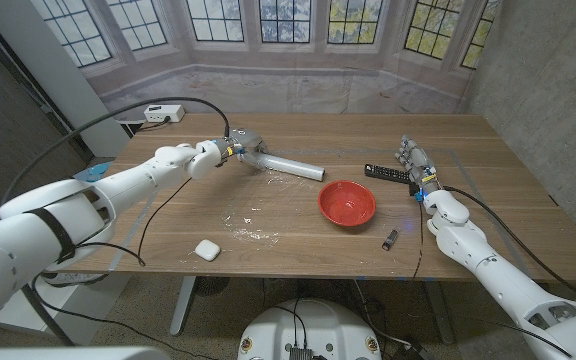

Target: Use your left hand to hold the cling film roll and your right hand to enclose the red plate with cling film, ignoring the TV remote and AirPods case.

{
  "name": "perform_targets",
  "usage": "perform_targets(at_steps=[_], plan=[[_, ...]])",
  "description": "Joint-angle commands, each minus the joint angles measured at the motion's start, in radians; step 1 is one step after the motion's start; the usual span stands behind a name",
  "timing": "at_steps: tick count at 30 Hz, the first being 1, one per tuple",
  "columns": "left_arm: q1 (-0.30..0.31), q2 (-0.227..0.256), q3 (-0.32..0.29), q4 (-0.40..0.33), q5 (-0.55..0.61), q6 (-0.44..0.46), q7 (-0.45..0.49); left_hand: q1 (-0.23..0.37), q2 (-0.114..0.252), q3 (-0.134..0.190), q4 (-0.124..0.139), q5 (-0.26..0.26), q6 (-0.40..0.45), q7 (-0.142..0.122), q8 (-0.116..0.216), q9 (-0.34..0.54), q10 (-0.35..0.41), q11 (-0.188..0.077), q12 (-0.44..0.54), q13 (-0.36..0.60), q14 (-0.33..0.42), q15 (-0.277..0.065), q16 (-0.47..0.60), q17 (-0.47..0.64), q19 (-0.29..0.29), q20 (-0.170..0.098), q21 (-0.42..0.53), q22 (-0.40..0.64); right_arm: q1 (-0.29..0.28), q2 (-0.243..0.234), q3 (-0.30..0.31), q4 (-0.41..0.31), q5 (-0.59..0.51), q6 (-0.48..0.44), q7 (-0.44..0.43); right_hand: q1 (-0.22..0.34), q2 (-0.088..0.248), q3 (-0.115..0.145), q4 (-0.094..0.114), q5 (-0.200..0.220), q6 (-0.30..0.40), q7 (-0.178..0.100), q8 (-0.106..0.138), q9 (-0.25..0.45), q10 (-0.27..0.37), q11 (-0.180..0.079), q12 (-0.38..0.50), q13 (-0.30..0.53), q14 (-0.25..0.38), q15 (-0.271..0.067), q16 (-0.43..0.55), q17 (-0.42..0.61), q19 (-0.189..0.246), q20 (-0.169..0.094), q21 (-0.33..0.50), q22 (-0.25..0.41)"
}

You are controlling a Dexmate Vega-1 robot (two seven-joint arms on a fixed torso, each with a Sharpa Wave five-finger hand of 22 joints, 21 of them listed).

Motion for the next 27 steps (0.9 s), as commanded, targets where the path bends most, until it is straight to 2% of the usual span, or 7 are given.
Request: perform_targets(at_steps=[1, 12, 27], plan=[[0.003, -0.003, 0.019, 0.035, 0.015, 0.002, 0.039, 0.199, 0.178, 0.002, -0.006, -0.006, 0.024, -0.003, 0.009, 0.003, 0.036, -0.008, 0.013, 0.007, 0.042, -0.006, 0.018, 0.011, -0.003, -0.002, -0.003, 0.001, 0.010, 0.005, -0.007, 0.005, -0.005, -0.014, -0.002, 0.002, 0.012, 0.004, -0.005, -0.001, 0.009, 0.001, 0.007, 0.006, 0.010, -0.003, 0.003, 0.004, 0.012, -0.076, 0.002, 0.005, 0.006, 0.001, 0.004, 0.002], [0.000, -0.023, 0.030, 0.072, 0.003, 0.001, 0.075, 0.221, 0.194, -0.002, -0.006, -0.012, 0.061, 0.003, 0.018, 0.006, 0.075, -0.010, 0.019, 0.014, 0.082, -0.010, 0.032, 0.018, 0.003, -0.005, -0.003, 0.001, 0.013, 0.006, -0.007, 0.002, -0.004, -0.025, -0.011, 0.002, 0.012, 0.005, -0.006, -0.001, 0.013, 0.001, 0.007, 0.006, 0.015, -0.001, 0.004, 0.004, 0.018, -0.074, 0.004, 0.005, 0.008, 0.001, 0.004, 0.002], [-0.004, -0.024, 0.041, 0.083, -0.008, -0.004, 0.106, 0.271, 0.211, -0.014, -0.013, -0.019, 0.112, 0.005, 0.031, 0.011, 0.145, -0.010, 0.043, 0.041, 0.142, -0.016, 0.057, 0.028, 0.017, -0.020, -0.002, 0.001, 0.001, 0.009, -0.003, -0.002, 0.001, -0.028, -0.026, 0.002, 0.013, 0.006, -0.006, -0.001, 0.015, 0.003, 0.007, 0.006, 0.016, -0.001, 0.003, 0.004, 0.020, -0.075, 0.004, 0.006, 0.011, 0.000, 0.004, 0.002]])
